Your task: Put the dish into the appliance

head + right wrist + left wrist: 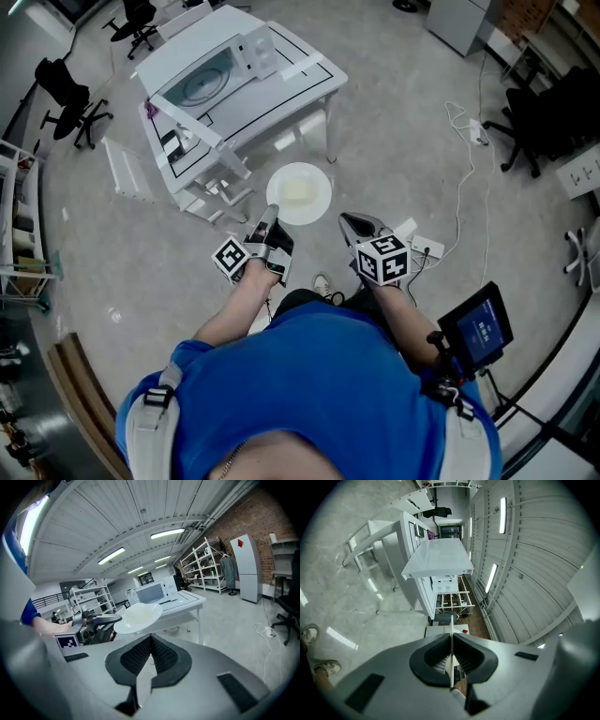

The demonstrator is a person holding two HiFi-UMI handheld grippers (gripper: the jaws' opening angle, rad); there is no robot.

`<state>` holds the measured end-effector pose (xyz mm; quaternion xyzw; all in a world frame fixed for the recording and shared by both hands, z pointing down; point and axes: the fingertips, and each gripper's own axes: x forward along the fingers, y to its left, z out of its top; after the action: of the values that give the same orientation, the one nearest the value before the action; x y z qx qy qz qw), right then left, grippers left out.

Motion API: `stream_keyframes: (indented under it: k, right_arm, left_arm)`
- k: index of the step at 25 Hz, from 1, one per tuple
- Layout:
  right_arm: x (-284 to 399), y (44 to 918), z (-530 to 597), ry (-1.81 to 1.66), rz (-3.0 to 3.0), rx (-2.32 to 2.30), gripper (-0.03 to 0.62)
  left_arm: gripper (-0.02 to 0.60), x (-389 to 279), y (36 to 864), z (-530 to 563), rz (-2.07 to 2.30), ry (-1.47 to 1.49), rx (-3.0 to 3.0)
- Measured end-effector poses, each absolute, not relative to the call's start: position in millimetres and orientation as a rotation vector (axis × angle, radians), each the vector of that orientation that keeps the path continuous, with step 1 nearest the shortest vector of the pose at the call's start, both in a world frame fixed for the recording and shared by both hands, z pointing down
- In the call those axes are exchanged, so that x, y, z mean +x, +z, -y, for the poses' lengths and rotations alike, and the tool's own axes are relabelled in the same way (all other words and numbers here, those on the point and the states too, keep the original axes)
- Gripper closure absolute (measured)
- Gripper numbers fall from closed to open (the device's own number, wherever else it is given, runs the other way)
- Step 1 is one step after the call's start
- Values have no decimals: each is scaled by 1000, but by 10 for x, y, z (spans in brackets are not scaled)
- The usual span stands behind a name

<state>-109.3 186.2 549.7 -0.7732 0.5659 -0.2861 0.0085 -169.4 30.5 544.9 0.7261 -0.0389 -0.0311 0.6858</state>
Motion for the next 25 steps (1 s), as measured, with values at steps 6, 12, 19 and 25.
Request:
stream_keyframes:
  k: [6,12,19,25]
  right_arm:
    - [-831,5537,-1635,-896,-1890,-2339,594]
    - [-514,5537,-1467,-895,-2088,-2231,594]
    - [-217,5502,-1273,-883,-2305,-2087,594]
    - [-83,5521,-1229,-874,-2422,-1990,594]
  left_arm:
    - [563,-1583,5487,-179,162,-142,1627]
    - [563,-1455,5463,-108,277,-271,1620]
    - [563,-1419,5457,-72,421,-413,1597]
    - [563,-1368,5480,-142,499,-498,1566]
